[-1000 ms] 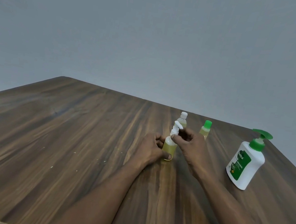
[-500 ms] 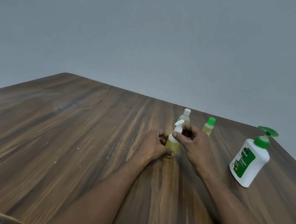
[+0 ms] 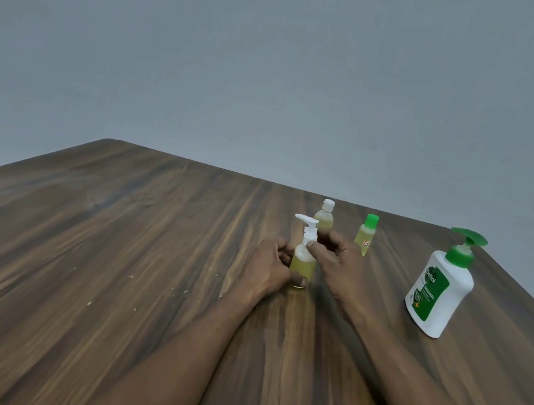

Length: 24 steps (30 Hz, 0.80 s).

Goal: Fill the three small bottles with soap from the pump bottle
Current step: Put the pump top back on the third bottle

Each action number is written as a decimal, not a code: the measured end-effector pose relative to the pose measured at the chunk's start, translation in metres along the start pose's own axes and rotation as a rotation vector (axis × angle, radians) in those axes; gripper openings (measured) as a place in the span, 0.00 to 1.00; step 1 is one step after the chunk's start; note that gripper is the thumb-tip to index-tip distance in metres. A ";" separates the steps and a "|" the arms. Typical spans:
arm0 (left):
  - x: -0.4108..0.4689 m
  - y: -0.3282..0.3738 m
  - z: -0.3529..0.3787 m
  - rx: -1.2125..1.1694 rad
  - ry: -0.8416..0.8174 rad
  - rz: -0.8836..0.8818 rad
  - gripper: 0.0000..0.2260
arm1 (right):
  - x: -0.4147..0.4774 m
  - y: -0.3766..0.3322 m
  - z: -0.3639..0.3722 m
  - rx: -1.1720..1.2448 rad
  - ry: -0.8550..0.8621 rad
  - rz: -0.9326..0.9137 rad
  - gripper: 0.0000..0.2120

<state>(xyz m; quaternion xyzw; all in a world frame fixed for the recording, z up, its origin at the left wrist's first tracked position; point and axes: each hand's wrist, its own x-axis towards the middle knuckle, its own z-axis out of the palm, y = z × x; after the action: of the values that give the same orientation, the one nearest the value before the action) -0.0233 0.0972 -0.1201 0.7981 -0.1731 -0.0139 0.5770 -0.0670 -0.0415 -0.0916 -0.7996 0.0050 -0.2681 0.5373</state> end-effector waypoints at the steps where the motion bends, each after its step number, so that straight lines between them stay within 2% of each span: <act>1: -0.001 0.001 0.000 0.001 0.001 0.002 0.22 | 0.001 0.001 0.003 -0.018 0.022 0.000 0.12; 3: -0.002 0.002 0.000 -0.004 0.000 0.005 0.19 | 0.001 0.004 0.009 -0.032 0.077 0.011 0.08; 5: -0.002 0.002 0.000 -0.007 0.006 0.010 0.18 | 0.001 0.007 0.012 -0.038 0.113 0.031 0.11; 10: -0.001 0.001 0.000 -0.022 0.004 0.003 0.20 | 0.006 0.000 0.004 -0.015 0.020 0.061 0.16; 14: -0.002 0.001 0.000 -0.018 -0.004 0.016 0.19 | 0.003 0.003 0.007 0.027 0.070 -0.002 0.06; 17: -0.002 0.002 -0.001 -0.003 -0.001 0.012 0.20 | -0.001 0.008 0.014 -0.003 0.137 0.031 0.13; 21: -0.003 0.005 -0.001 -0.010 -0.003 0.022 0.21 | -0.001 0.007 0.016 0.048 0.093 0.098 0.22; 24: -0.005 0.007 -0.001 -0.025 -0.001 0.003 0.20 | 0.005 0.004 0.007 0.049 0.058 0.014 0.13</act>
<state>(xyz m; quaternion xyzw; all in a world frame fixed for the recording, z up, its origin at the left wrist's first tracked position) -0.0293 0.0975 -0.1141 0.7906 -0.1747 -0.0156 0.5867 -0.0590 -0.0387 -0.0946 -0.7781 0.0197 -0.2873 0.5583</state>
